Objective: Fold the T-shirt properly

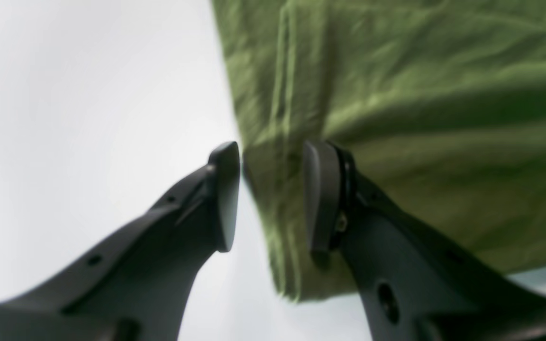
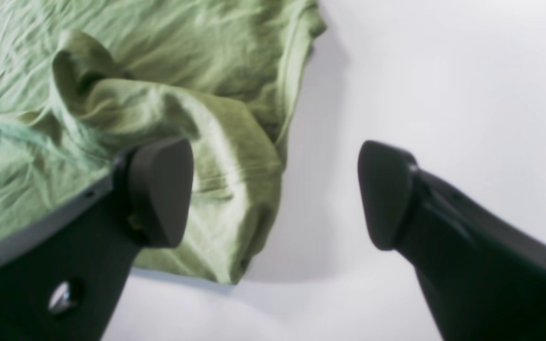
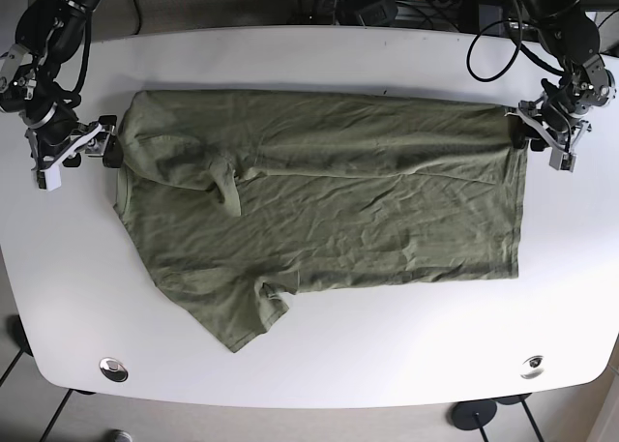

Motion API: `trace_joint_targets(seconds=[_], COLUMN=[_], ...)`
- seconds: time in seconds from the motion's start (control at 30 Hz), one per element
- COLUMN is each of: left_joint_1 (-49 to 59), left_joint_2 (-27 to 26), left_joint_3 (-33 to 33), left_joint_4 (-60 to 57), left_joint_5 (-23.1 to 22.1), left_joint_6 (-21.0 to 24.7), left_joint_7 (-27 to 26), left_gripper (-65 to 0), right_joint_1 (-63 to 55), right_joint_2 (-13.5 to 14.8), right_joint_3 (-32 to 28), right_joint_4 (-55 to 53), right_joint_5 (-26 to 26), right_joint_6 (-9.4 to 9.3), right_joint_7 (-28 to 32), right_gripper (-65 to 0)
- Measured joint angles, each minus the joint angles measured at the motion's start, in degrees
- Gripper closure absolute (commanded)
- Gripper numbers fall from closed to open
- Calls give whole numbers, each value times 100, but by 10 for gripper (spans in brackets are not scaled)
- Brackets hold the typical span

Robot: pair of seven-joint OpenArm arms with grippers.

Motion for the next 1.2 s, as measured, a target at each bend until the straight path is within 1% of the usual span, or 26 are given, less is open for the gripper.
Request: trace_joint_targets(seconds=[0.07, 0.13, 0.2, 0.23, 0.27, 0.3, 0.33, 0.37, 0.4, 0.47, 0.57, 0.6, 0.63, 0.7, 0.73, 0.77, 0.8, 0.83, 0.87, 0.93, 1.0, 1.07, 1.17, 1.2], left_joint_1=[0, -31, -7, 2, 0, 0, 0, 4, 28, 118, 109, 94, 81, 76, 61, 48, 52, 138, 208, 330, 675, 946, 1231, 1307], left_joint_2=[42, 59, 114, 129, 160, 225, 291, 380, 472, 656, 719, 717, 697, 656, 629, 629, 627, 627, 636, 675, 691, 693, 688, 693], left_joint_3=[-221, -243, -258, -260, -264, -278, -280, -275, -269, -254, -229, -229, -232, -245, -251, -254, -254, -254, -254, -260, -258, -269, -284, -378], left_joint_4=[299, 398, 396, 382, 378, 374, 363, 363, 363, 363, 323, 260, 146, -70, -151, -153, -162, -160, -118, 118, 503, 713, 824, 831], left_joint_5=[0, -46, -39, -31, 2, 33, 144, 345, 520, 717, 730, 726, 702, 564, 535, 538, 540, 533, 485, 546, 586, 584, 551, 533], left_joint_6=[63, 35, 37, 37, 37, 39, 39, 37, 39, 39, 37, 39, 37, 37, 37, 42, 46, 46, 37, 37, 35, 33, 35, 11], left_joint_7=[33, 247, 352, 372, 328, 129, -68, -216, -330, -485, -496, -555, -636, -835, -868, -863, -876, -876, -885, -761, -640, -645, -704, -734], left_gripper=[-203, -203, -204, -204, -207, -224, -256, -292, -322, -367, -368, -368, -368, -365, -331, -269, -186, -64, -22, -32, -31, -31, -31, -32], right_joint_1=[-164, -293, -448, -483, -514, -542, -564, -597, -625, -664, -634, -616, -597, -570, -568, -573, -573, -588, -605, -717, -1032, -1266, -1679, -1803], right_joint_2=[-151, -295, -511, -599, -640, -656, -710, -791, -857, -927, -920, -903, -901, -885, -885, -887, -894, -903, -903, -905, -916, -920, -920, -925], right_joint_3=[0, -9, -4, -42, -199, -369, -496, -577, -632, -713, -717, -717, -708, -715, -719, -723, -723, -723, -721, -713, -651, -636, -638, -638], right_joint_4=[116, 76, 76, 74, 72, 72, 74, 74, 74, -74, -402, -490, -566, -688, -730, -752, -754, -750, -732, -577, -201, 22, 330, 389], right_joint_5=[13, -166, -608, -726, -826, -852, -859, -892, -1058, -1340, -1320, -1309, -1307, -1307, -1287, -1259, -1263, -1263, -1244, -1268, -1270, -1283, -1276, -1268], right_joint_6=[13, 11, 11, 11, 17, 90, 195, 195, 195, 192, 199, 214, 212, 210, 210, 212, 212, 212, 212, 212, 214, 214, 212, 212], right_joint_7=[20, 17, 2, -28, -22, -17, 35, 173, 293, 330, 632, 743, 837, 953, 970, 968, 964, 964, 964, 901, 870, 776, 817, 815], right_gripper=[-509, -507, -507, -506, -503, -503, -503, -503, -503, -503, -495, -465, -417, -268, -146, -73, -16, -32, -25, -19, -19, -21, -21, -22])
